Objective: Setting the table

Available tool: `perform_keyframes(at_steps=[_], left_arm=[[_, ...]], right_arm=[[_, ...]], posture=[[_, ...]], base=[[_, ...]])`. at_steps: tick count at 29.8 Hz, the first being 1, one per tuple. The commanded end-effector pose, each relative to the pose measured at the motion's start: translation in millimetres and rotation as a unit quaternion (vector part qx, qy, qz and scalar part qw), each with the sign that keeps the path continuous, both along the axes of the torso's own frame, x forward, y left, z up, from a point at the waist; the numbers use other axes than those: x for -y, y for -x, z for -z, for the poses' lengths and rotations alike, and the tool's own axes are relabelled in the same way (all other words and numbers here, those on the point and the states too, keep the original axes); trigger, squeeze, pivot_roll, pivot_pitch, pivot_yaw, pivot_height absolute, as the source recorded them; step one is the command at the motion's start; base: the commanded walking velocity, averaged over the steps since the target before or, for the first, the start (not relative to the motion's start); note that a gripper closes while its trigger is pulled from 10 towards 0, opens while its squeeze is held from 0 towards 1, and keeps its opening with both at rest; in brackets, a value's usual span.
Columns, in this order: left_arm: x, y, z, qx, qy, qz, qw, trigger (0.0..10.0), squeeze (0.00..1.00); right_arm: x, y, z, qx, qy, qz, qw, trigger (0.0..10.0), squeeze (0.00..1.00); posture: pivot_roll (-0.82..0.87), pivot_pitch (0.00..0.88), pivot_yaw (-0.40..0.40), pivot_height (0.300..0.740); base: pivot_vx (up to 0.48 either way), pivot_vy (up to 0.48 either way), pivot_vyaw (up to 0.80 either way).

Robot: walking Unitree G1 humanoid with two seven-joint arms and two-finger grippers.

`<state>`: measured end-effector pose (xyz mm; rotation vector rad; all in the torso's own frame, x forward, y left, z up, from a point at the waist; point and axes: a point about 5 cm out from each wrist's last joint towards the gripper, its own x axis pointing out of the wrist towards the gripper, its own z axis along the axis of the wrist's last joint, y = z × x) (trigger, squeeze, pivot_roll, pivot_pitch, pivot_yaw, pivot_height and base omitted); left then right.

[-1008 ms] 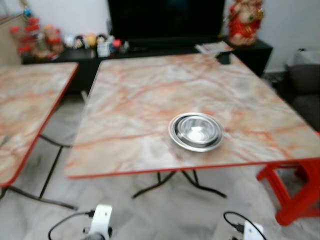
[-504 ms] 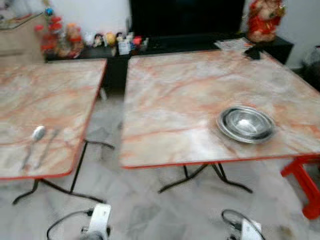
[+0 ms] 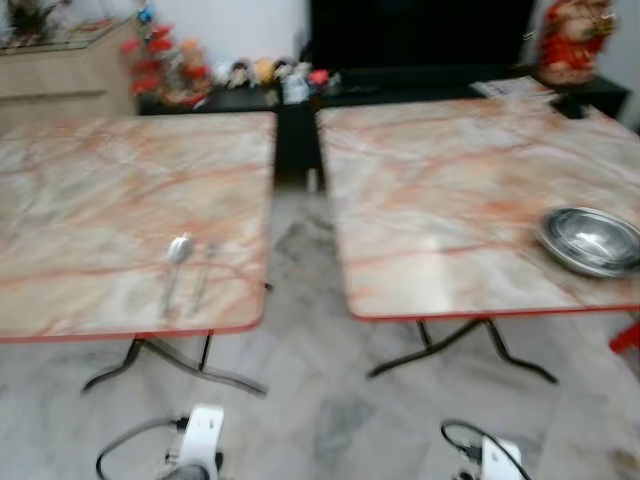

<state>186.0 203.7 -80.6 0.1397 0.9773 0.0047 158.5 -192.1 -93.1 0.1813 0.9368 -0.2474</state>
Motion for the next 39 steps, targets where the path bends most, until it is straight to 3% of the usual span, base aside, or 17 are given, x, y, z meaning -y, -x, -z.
perform_keyframes(at_steps=[1,23,39], left_arm=[[7.8,-8.5,-3.1,0.012,0.006,0.007,1.0,10.0,0.0],[7.7,-7.8,-2.8,0.012,0.003,0.004,1.0,10.0,0.0],[9.4,-9.1,-3.2,0.016,-0.003,0.009,1.0,10.0,0.0]], right_arm=[[11.4,4.3,0.0,-0.004,0.011,0.011,1.0,10.0,0.0],[11.9,3.3,-0.5,-0.003,0.012,0.013,1.0,10.0,0.0],[10.8,2.6,-0.6,-0.003,0.014,0.006,1.0,10.0,0.0]], posture=[[-0.03,0.0,0.006,0.725],[-0.02,0.0,0.004,0.725],[-0.02,0.0,0.003,0.725]], base=[[0.0,0.48,0.0],[0.0,0.477,0.14],[0.0,0.0,0.18]])
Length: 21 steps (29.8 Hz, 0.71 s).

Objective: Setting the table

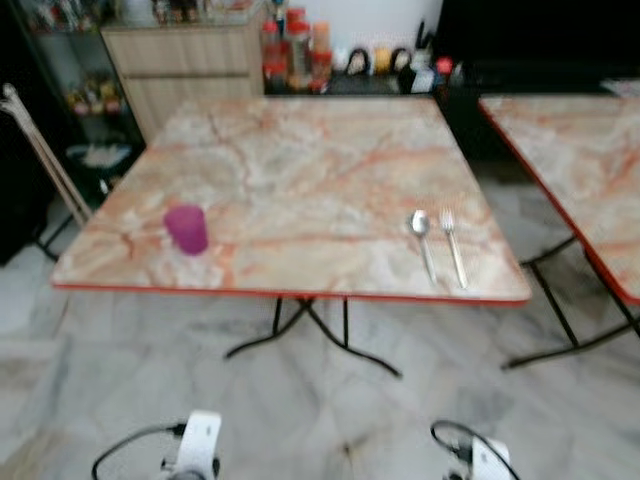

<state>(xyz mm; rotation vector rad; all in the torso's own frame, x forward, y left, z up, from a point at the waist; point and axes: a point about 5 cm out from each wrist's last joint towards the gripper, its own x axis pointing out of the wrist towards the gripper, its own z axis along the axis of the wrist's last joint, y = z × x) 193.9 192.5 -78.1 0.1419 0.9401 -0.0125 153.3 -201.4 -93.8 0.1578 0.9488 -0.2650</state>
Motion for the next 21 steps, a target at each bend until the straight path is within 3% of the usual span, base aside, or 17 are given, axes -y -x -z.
perform_keyframes(at_steps=[1,7,11,18,21], left_arm=[[-1.8,-1.3,-0.7,-0.002,-0.006,0.0,1.0,10.0,0.0],[-1.9,-1.8,-1.0,-0.001,-0.009,0.001,1.0,10.0,0.0],[-1.9,-1.9,-1.1,0.0,-0.011,0.001,1.0,10.0,0.0],[-2.3,-2.3,-1.3,0.0,-0.013,0.002,1.0,10.0,0.0],[-3.2,-2.6,-1.6,0.001,-0.012,-0.002,1.0,10.0,0.0]], right_arm=[[1.4,-2.5,-1.3,0.006,0.0,0.007,1.0,10.0,0.0],[1.7,-3.1,-1.6,0.005,0.004,0.0,1.0,10.0,0.0],[1.7,-3.2,-1.7,0.007,0.001,0.004,1.0,10.0,0.0],[1.7,-5.4,-2.7,0.01,0.004,-0.005,1.0,10.0,0.0],[0.8,-6.3,-2.9,0.011,0.005,-0.011,1.0,10.0,0.0]], posture=[[-0.02,0.0,0.003,0.725],[-0.02,0.0,0.004,0.725],[-0.02,0.0,0.004,0.725],[-0.02,0.0,0.007,0.725],[-0.02,0.0,0.009,0.725]], base=[[0.0,0.0,0.0],[0.0,0.0,0.0],[0.269,0.0,0.52],[0.296,0.0,0.0],[0.307,0.0,0.74]])
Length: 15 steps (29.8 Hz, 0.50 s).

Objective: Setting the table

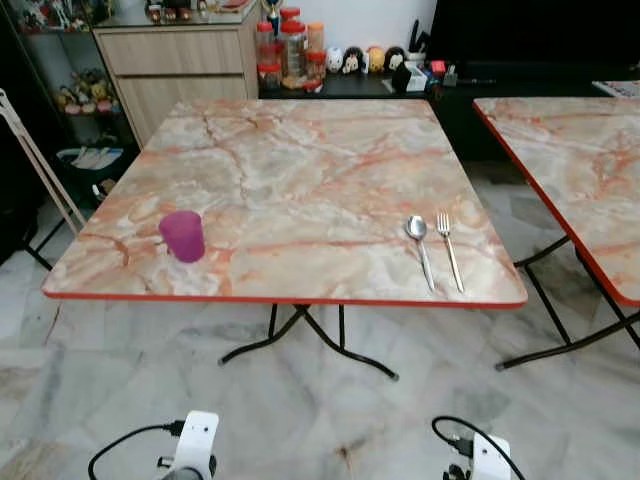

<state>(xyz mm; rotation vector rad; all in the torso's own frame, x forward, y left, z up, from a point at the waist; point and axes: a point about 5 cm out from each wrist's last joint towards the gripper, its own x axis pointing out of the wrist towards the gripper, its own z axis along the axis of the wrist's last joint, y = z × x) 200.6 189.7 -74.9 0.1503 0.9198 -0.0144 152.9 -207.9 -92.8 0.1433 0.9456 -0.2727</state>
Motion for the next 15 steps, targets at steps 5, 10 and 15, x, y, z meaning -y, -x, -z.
perform_keyframes(at_steps=[5,10,15], left_arm=[[-6.2,4.0,1.5,-0.009,-0.009,-0.004,1.0,10.0,0.0],[-5.8,3.7,1.4,-0.009,-0.009,-0.004,1.0,10.0,0.0],[-3.8,2.2,0.6,-0.003,0.005,-0.002,1.0,10.0,0.0]], right_arm=[[-6.5,-6.2,-1.5,0.011,-0.011,0.005,1.0,10.0,0.0],[-6.6,-6.7,-1.7,0.011,-0.011,0.002,1.0,10.0,0.0],[-6.8,-5.4,-1.1,0.01,-0.014,0.008,1.0,10.0,0.0]], posture=[[-0.02,0.0,0.009,0.725],[-0.02,0.0,0.005,0.725],[-0.02,0.0,0.005,0.725]], base=[[0.319,0.0,0.26],[0.319,0.0,0.0],[0.235,0.0,0.0]])
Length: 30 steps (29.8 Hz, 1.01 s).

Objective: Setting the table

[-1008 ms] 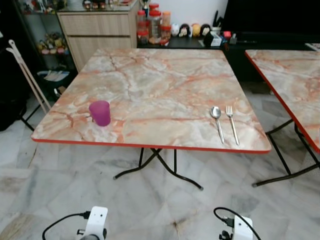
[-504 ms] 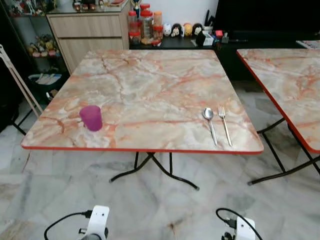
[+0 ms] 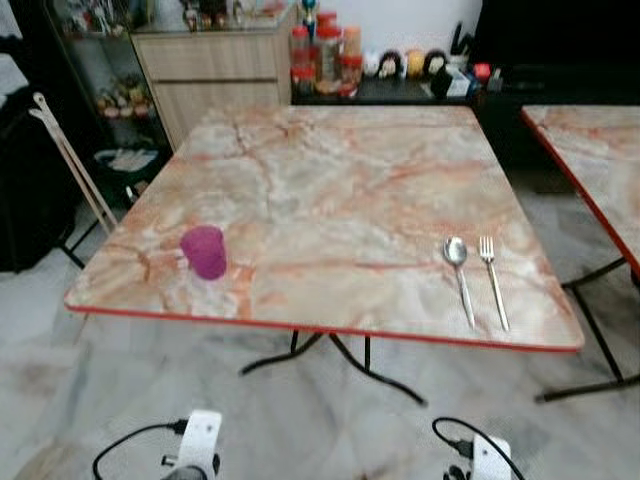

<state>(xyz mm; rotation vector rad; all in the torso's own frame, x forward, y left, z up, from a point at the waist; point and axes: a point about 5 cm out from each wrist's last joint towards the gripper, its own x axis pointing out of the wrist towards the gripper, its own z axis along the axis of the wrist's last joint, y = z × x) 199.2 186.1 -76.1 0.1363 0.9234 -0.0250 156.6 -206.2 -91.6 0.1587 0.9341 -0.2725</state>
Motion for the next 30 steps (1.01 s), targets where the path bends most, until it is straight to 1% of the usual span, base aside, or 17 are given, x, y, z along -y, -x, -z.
perform_keyframes(at_steps=[1,30], left_arm=[[-7.0,0.8,-0.6,-0.001,-0.003,-0.002,1.0,10.0,0.0],[-7.0,0.8,-0.6,-0.001,-0.003,-0.002,1.0,10.0,0.0]], right_arm=[[-5.1,-1.6,0.1,0.005,-0.009,0.005,1.0,10.0,0.0],[-5.1,-1.6,0.1,0.005,-0.009,0.005,1.0,10.0,0.0]], posture=[[-0.02,0.0,0.005,0.725],[-0.02,0.0,0.005,0.725]], base=[[0.0,0.0,0.0],[0.0,0.0,0.0]])
